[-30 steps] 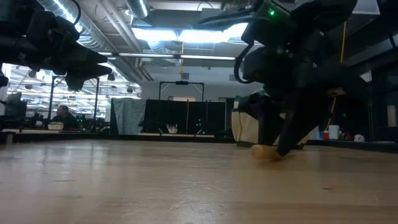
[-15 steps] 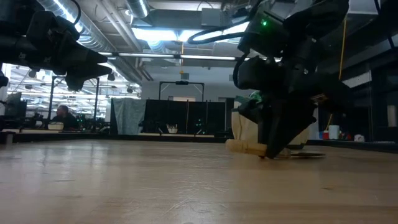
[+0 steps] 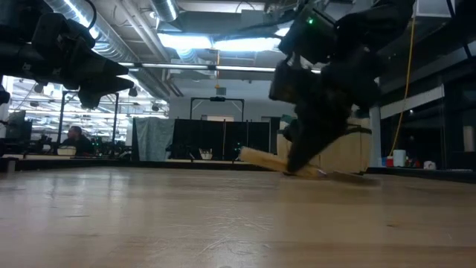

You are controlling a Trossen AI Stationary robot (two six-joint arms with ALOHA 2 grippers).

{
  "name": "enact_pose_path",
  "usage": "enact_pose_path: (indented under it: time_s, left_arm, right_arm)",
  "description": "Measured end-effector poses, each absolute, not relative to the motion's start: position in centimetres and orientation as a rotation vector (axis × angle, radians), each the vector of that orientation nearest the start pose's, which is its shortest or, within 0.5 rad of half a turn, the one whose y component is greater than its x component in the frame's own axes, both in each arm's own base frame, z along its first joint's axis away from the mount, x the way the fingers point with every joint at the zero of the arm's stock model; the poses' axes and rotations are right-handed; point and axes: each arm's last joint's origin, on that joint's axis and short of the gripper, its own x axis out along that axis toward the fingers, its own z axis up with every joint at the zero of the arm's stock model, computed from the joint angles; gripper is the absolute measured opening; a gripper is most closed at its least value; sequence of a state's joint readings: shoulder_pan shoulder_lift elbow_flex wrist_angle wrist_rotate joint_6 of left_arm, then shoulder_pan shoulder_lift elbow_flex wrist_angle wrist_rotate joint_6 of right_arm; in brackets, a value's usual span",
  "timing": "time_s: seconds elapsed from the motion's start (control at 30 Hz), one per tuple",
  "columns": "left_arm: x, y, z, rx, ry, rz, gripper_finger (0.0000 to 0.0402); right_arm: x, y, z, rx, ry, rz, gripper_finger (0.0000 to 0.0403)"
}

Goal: Pick & Place Garden tools in Gardening bag
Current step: Put the hand trowel into the white bag

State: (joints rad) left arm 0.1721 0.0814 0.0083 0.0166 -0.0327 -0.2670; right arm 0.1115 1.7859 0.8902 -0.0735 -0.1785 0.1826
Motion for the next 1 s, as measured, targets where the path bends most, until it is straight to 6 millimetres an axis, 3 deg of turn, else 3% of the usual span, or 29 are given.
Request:
enact_pose_path:
  time_s: [0.27,0.57,0.77,1.0]
  left_arm:
    - [10.0,1.8,16.1,-0.270,0.028,0.211,0.0191]
    - [10.0,1.8,16.1,-0.270,0.028,0.211,0.0191]
    - [10.0,1.8,16.2,-0.270,0.028,0.211,0.0190]
    - [10.0,1.8,16.2,-0.270,0.028,0.211,0.0191]
  right_arm:
    - [33.8,3.0,13.5,0.237,0.885,0.151,0.0067]
    - [35.2,-0.1,14.8,0.344,0.690,0.063,0.0067]
    - [36.7,-1.7,17.2,0.384,0.480,0.043,0.0067]
    - [39.1,-2.8,21.8,0.378,0.330,0.077,0.0067]
